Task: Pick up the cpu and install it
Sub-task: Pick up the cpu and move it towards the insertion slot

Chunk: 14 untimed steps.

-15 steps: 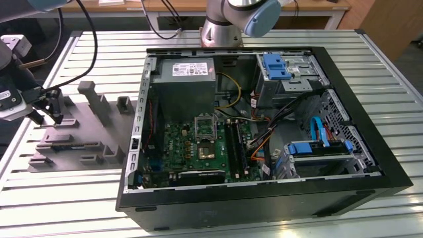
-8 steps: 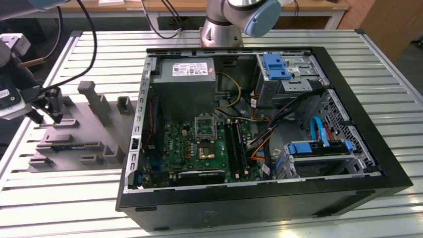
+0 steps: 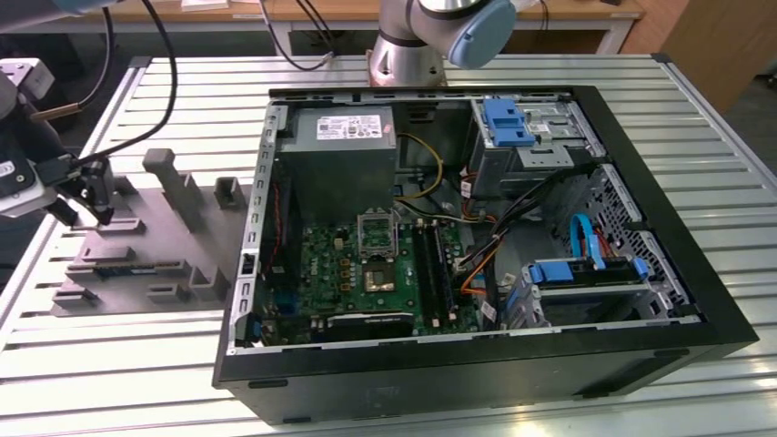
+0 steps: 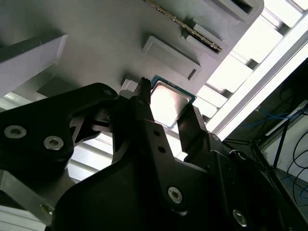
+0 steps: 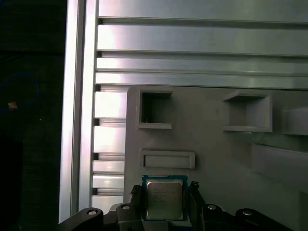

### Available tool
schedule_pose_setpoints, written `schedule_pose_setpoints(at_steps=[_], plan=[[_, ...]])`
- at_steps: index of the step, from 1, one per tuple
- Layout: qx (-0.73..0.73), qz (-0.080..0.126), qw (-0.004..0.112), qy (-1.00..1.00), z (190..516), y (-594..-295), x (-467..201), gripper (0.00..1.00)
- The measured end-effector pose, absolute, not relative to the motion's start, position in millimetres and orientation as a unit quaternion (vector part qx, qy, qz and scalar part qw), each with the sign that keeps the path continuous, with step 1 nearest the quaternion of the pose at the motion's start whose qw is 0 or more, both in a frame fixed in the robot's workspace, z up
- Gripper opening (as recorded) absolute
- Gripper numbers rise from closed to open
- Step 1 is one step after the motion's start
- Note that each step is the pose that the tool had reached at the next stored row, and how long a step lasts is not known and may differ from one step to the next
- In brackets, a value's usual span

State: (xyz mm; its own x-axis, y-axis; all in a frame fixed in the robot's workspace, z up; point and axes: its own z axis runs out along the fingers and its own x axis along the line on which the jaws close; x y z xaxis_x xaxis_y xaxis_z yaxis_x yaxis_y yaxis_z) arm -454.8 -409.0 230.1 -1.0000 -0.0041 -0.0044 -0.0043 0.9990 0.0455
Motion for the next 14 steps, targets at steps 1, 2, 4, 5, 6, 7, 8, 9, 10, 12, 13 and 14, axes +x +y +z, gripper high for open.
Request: schedule_pose_setpoints(at_steps=[1, 2, 4, 5, 6, 7, 8, 9, 10, 12, 13, 14], plan=[[-0.002, 0.023, 0.002, 1.000, 230.4, -409.0, -454.8, 0.47], [-0.002, 0.023, 0.002, 1.000, 230.6, -409.0, -454.8, 0.47], [-0.002, 0.023, 0.002, 1.000, 231.3, -409.0, -454.8, 0.47], [-0.002, 0.023, 0.002, 1.000, 231.6, -409.0, -454.8, 0.47], [-0.002, 0.023, 0.002, 1.000, 231.9, -409.0, -454.8, 0.47], [-0.002, 0.023, 0.002, 1.000, 232.2, -409.0, -454.8, 0.47], [-0.002, 0.023, 0.002, 1.000, 232.9, -409.0, -454.8, 0.47], [-0.002, 0.023, 0.002, 1.000, 233.3, -409.0, -454.8, 0.47], [-0.002, 0.023, 0.002, 1.000, 233.8, -409.0, -454.8, 0.47], [-0.002, 0.023, 0.002, 1.000, 234.8, -409.0, -454.8, 0.47], [-0.002, 0.023, 0.002, 1.000, 235.1, -409.0, -454.8, 0.47], [-0.002, 0.023, 0.002, 1.000, 235.5, -409.0, -454.8, 0.47]])
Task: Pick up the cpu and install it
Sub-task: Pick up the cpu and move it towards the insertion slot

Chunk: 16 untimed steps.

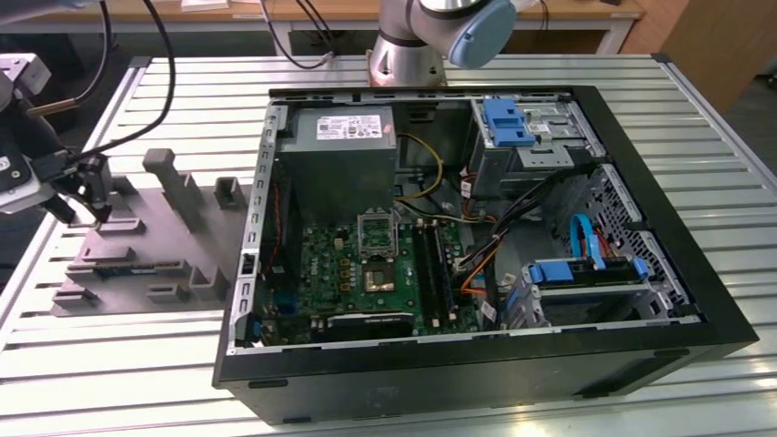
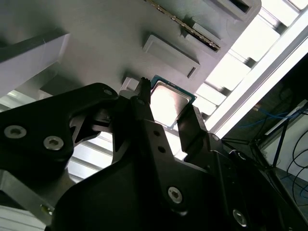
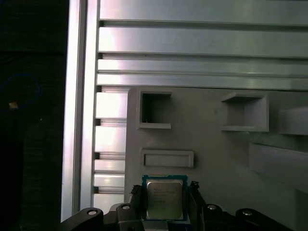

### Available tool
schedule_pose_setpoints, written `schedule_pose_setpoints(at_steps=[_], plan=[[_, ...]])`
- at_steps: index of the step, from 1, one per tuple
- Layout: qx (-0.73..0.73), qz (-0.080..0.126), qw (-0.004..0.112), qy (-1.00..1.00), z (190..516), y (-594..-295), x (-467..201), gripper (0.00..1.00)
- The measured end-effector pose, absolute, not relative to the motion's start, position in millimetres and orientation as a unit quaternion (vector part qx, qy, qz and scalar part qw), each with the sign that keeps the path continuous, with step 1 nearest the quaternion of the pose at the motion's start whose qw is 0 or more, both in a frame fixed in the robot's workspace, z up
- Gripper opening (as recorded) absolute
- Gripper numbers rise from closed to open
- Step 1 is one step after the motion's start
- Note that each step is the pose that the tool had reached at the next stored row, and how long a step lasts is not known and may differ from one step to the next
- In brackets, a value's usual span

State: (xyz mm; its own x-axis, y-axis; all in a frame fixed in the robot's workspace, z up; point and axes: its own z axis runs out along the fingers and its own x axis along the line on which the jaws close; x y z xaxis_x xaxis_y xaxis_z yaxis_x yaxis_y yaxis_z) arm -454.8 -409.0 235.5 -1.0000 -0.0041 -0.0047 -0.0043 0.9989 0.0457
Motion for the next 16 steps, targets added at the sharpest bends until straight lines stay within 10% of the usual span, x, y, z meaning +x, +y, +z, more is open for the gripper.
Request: schedule_pose_setpoints(at_steps=[16], plan=[[-0.002, 0.023, 0.002, 1.000, 240.3, -409.0, -454.8, 0.47]])
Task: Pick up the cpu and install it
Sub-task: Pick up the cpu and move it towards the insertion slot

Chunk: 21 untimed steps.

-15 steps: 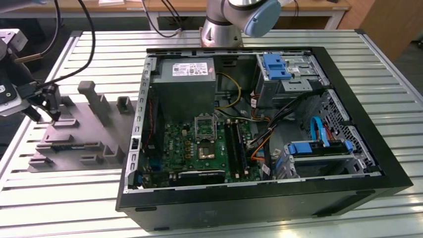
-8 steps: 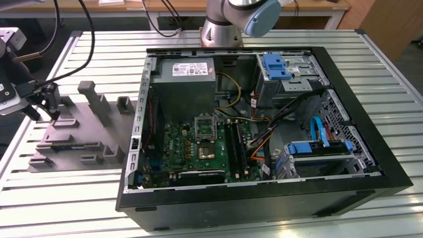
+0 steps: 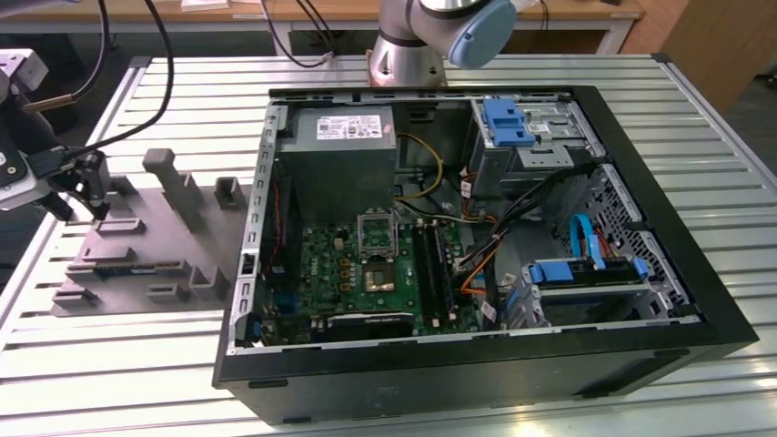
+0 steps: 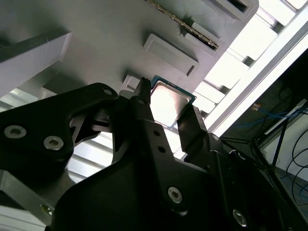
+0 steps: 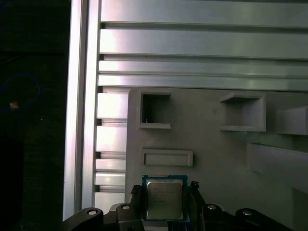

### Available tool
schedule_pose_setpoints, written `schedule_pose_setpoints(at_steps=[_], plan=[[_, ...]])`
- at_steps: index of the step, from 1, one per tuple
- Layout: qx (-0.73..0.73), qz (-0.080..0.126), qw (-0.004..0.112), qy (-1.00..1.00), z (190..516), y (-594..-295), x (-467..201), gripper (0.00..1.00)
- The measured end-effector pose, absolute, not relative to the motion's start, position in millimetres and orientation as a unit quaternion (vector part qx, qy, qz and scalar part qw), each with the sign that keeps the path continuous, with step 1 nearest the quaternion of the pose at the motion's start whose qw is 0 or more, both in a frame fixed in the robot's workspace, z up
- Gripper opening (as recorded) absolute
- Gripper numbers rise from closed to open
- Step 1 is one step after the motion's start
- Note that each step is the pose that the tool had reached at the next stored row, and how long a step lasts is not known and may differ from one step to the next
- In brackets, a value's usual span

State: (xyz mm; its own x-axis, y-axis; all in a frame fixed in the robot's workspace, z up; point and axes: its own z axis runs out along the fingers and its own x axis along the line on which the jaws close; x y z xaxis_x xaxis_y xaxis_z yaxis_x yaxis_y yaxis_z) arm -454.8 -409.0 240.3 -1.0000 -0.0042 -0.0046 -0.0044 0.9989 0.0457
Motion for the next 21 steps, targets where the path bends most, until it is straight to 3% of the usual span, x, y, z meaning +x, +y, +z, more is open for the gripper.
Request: schedule_pose_setpoints(at_steps=[21], plan=[[-0.002, 0.023, 0.002, 1.000, 244.3, -408.6, -454.8, 0.47]])
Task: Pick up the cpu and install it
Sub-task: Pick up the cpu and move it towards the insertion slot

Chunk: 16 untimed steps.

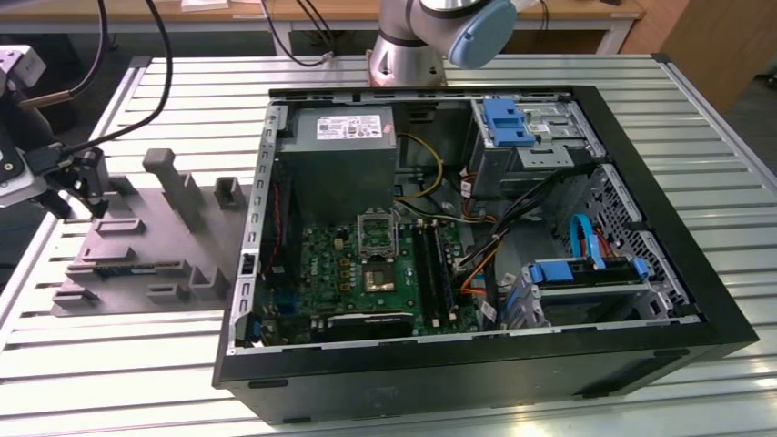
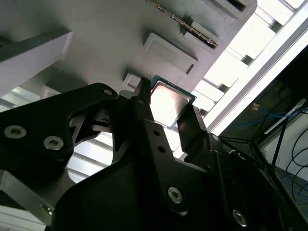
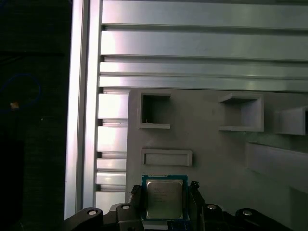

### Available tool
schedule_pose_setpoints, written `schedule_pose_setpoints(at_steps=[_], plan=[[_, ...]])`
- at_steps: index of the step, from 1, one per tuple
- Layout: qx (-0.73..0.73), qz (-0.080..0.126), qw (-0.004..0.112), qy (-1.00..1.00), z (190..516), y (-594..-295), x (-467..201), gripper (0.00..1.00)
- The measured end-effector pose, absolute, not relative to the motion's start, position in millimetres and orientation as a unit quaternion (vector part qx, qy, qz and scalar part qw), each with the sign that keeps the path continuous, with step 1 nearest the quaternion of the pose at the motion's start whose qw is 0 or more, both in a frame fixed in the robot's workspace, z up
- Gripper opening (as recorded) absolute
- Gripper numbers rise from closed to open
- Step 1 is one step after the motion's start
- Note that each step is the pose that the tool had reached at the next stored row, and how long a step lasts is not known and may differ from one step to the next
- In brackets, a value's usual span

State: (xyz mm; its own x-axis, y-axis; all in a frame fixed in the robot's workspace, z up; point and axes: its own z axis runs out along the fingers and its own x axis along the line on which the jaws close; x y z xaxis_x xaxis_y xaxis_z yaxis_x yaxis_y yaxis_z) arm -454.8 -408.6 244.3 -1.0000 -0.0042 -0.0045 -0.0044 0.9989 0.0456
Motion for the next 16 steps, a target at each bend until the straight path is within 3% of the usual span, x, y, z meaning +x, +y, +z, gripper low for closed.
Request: schedule_pose_setpoints(at_steps=[16], plan=[[-0.002, 0.023, 0.002, 1.000, 254.2, -407.7, -454.8, 0.47]])
